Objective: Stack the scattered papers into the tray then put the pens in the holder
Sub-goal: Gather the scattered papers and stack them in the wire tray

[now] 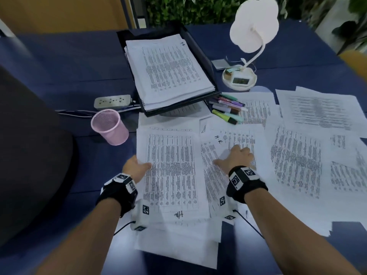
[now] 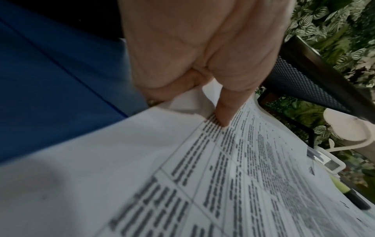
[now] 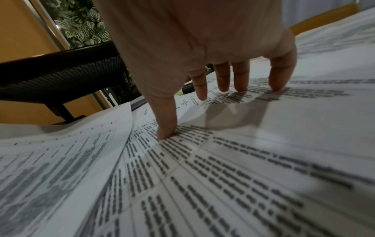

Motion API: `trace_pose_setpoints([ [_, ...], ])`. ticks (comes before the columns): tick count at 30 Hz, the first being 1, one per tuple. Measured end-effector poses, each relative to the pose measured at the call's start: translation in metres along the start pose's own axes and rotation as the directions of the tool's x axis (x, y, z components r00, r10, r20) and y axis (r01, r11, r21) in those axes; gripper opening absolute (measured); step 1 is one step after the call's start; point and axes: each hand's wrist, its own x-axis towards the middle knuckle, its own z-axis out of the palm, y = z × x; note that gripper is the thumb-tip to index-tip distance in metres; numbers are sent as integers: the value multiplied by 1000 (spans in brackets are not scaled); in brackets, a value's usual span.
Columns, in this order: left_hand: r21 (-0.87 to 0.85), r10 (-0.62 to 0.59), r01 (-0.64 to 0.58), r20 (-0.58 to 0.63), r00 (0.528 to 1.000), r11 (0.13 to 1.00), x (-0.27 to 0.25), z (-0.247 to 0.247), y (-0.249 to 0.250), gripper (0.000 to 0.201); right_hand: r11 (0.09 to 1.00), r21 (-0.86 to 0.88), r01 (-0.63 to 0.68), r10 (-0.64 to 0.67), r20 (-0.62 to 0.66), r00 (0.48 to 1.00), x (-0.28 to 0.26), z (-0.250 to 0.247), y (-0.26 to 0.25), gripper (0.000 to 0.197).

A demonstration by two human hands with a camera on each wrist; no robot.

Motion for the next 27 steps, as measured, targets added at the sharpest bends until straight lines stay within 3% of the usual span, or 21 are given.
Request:
trace_pose_setpoints([
  [3,-22,-7,8,58,998,1000,6,-7,-7,37,1000,-10,-4,4,-25,1000,5,6,0,100],
  [8,-19,59,-57,146,987,998,12,-10,-12,36,991,117,-62,58,30,998,2,5,-3,92],
  [13,88,65,-79,149,987,993,9,-13,-8,38,993,-95,-72,70,-15,997,-4,3,-10,85],
  [14,108,64,-81,149,987,991,8,-12,-7,37,994,-79,-70,69,-15,998,-5,2,-10,84],
  [17,157,65,-89,150,986,984,5,-11,-2,38,972,225,-68,57,58,997,-4,1,-7,79],
  [19,176,63,-90,153,986,980,3,-12,0,38,963,269,-22,3,69,998,-4,0,-6,53],
  [21,189,46,-75,153,987,979,4,-12,0,40,968,243,68,-70,1,998,-7,-6,-3,19],
  [24,257,36,-84,187,982,963,5,-9,3,39,954,248,169,-137,-142,980,-11,-27,-2,22],
  [27,324,23,-88,198,980,942,2,-7,11,40,932,121,341,-278,-365,889,-19,-60,-7,26],
])
